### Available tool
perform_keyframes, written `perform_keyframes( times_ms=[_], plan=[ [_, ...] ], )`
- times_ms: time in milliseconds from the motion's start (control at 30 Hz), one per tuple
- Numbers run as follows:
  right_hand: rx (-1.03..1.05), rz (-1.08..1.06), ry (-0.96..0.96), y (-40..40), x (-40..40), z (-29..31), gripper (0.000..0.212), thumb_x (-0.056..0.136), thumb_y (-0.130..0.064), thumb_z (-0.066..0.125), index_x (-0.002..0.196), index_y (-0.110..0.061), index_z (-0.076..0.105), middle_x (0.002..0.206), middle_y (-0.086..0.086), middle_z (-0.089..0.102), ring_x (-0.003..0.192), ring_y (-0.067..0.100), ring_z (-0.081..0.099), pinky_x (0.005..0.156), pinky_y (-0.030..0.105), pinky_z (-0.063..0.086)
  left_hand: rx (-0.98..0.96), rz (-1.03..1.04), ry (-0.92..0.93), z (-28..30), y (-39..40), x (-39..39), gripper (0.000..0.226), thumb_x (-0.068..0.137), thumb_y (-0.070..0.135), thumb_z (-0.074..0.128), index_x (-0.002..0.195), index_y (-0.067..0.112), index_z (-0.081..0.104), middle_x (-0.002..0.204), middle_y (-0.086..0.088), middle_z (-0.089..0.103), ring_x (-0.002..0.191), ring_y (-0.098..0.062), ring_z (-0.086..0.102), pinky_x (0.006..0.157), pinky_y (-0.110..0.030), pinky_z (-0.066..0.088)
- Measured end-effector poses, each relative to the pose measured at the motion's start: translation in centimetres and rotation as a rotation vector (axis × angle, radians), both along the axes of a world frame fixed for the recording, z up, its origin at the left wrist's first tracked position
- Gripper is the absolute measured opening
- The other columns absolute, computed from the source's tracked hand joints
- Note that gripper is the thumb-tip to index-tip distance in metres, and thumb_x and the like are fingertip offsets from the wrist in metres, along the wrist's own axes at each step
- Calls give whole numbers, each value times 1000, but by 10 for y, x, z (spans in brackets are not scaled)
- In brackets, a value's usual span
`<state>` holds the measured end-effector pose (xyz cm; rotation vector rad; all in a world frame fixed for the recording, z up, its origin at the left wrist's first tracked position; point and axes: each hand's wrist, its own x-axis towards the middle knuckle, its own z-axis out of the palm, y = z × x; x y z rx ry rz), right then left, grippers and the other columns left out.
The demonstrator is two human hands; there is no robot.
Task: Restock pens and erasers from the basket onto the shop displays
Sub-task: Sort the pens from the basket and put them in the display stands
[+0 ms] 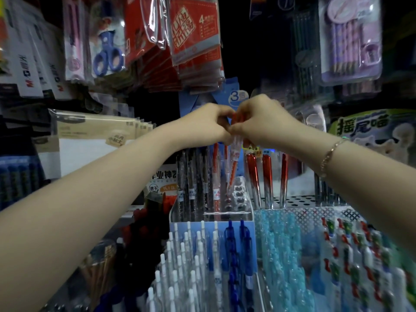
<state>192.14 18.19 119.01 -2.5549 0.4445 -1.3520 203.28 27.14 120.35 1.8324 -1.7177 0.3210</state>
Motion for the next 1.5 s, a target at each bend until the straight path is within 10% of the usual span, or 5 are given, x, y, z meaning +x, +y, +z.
perform_keyframes(
  times_ms=[633, 867, 1500],
  plan=[
    [229, 191, 109, -18, -20, 3, 13, 82, -9, 70, 89, -5, 60, 73, 19, 67, 48, 13, 64, 48, 21, 52, -46, -17, -21, -8, 6, 17, 38, 80, 20, 75, 112, 28, 56, 80, 13, 62, 82, -10, 65, 86, -38, 52],
    [163, 174, 135, -17, -18, -2, 15, 81, -13, 72, 91, -12, 61, 67, 9, 68, 49, 9, 63, 50, 19, 52, 49, 28, -108, -14, 3, 12, 40, 80, 22, 74, 117, 20, 57, 90, -3, 68, 86, -19, 65, 84, -41, 52],
    [7, 102, 232, -1, -16, 10, 17, 75, -19, 78, 83, -14, 63, 60, 2, 64, 38, -1, 51, 37, 9, 39, 188, 192, -251, -10, -7, 11, 9, 80, 26, 72, 85, 34, 70, 62, 22, 59, 56, 8, 53, 46, -11, 34]
  ],
)
